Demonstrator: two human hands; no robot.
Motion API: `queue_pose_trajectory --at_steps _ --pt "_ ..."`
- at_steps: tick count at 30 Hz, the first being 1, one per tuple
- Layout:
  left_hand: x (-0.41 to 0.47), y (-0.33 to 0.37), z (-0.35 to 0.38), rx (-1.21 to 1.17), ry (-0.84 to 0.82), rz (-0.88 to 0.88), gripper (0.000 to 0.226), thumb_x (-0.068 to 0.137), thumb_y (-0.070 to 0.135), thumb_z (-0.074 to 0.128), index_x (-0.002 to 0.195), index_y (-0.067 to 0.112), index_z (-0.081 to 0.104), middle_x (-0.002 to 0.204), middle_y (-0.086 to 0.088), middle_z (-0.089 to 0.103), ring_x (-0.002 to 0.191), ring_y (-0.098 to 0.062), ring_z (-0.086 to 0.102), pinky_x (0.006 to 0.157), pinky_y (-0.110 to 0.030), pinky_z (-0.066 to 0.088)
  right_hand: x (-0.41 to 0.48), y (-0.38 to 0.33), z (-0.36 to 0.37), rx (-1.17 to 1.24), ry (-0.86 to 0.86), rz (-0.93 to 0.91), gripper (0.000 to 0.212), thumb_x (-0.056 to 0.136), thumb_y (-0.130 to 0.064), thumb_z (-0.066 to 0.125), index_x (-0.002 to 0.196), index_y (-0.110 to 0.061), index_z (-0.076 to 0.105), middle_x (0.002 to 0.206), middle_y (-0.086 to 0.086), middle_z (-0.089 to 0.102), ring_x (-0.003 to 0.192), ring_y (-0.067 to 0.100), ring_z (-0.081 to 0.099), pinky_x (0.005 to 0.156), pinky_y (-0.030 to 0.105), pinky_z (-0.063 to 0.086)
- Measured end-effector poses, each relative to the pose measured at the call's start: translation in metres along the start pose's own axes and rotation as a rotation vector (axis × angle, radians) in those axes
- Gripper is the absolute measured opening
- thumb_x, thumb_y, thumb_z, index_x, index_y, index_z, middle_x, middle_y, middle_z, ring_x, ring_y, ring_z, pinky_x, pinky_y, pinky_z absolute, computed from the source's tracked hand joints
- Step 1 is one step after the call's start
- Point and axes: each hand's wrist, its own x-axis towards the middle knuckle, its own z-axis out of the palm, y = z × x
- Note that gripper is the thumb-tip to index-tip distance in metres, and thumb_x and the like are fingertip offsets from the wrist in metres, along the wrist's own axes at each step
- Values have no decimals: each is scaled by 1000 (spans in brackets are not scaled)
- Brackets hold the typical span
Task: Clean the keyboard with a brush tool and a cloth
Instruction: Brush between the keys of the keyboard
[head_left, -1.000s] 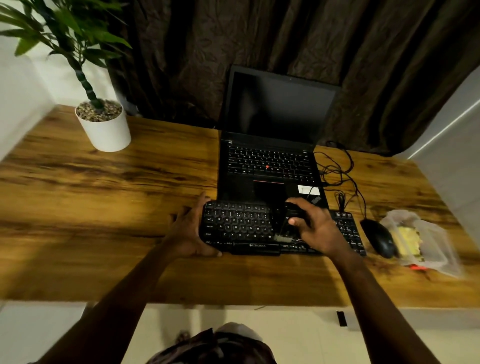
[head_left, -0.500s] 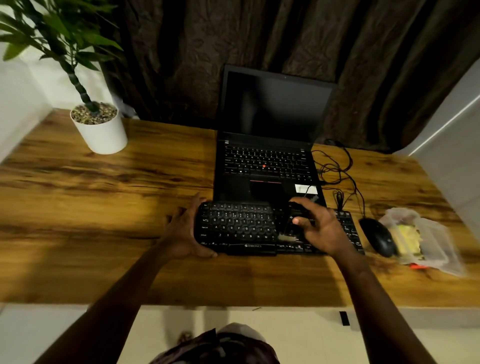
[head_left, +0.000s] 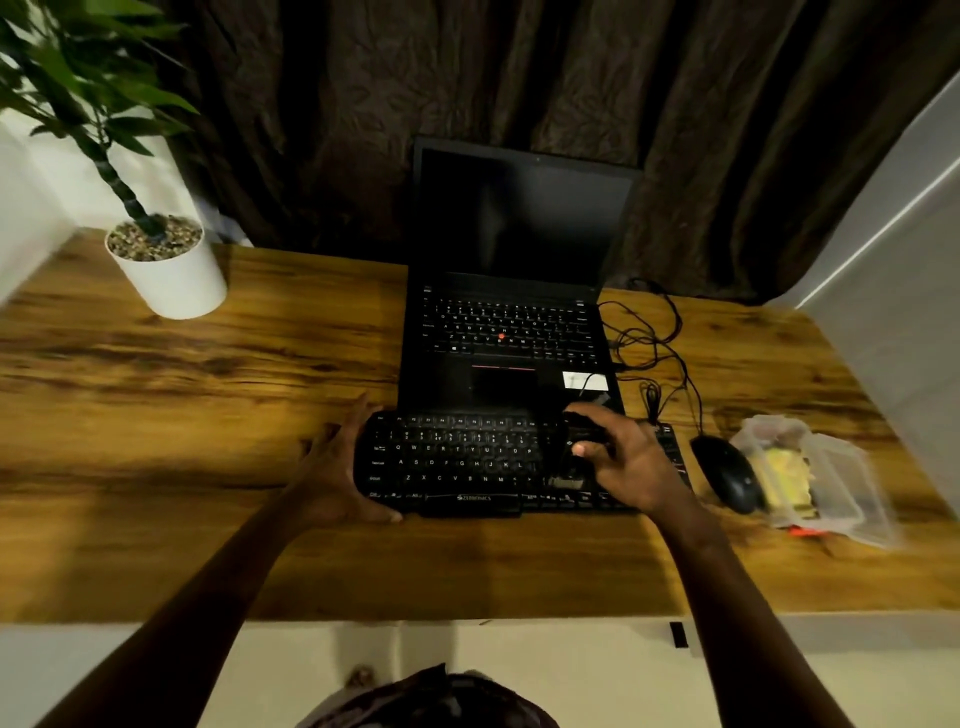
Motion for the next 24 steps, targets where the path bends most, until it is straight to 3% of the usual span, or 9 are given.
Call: queue_pose_trajectory --at_steps 3,5,8,12,16,21,24 --pt "0 6 0 43 25 -1 152 39 55 93 155 41 -5 159 7 27 140 -31 25 111 -51 18 3 -1 11 20 -30 -11 46 93 -16 66 132 -38 54 107 -6 63 87 0 66 60 14 54" --pt "0 9 0 80 33 -4 149 40 54 94 155 40 -1 159 6 26 139 -30 26 109 -47 18 3 0 8 13 -26 -28 44 94 -19 65 131 -39 54 105 -2 64 82 2 66 57 16 53" --pt "-1 7 -1 66 10 -14 152 33 66 83 154 42 -5 157 3 31 138 -30 26 110 -46 16 -3 12 -10 -11 2 -25 44 93 -13 66 133 -28 56 101 2 68 75 -3 65 54 15 52" --pt "-2 3 0 40 5 3 154 30 74 76 153 44 -11 158 6 28 139 -28 25 110 -49 16 -14 27 -24 -69 71 -56 40 93 -17 66 131 -27 58 98 3 71 79 10 70 61 25 59" --pt "-2 3 0 56 4 12 154 30 74 77 154 43 -9 158 9 28 136 -24 27 105 -45 20 -12 15 -2 12 38 -69 40 95 -20 64 134 -26 55 105 -2 67 90 1 67 66 19 58" --pt "-4 9 -2 72 10 24 153 28 73 75 157 35 1 160 9 20 138 -24 26 105 -43 19 -12 10 3 45 5 7 44 95 -17 62 137 -29 52 110 1 64 93 6 67 62 19 58" --pt "-4 9 -1 69 8 26 152 28 74 76 155 41 -1 159 11 25 137 -25 28 100 -41 21 -14 14 -10 12 60 6 43 96 -15 62 136 -27 54 108 4 67 95 11 68 64 15 56"
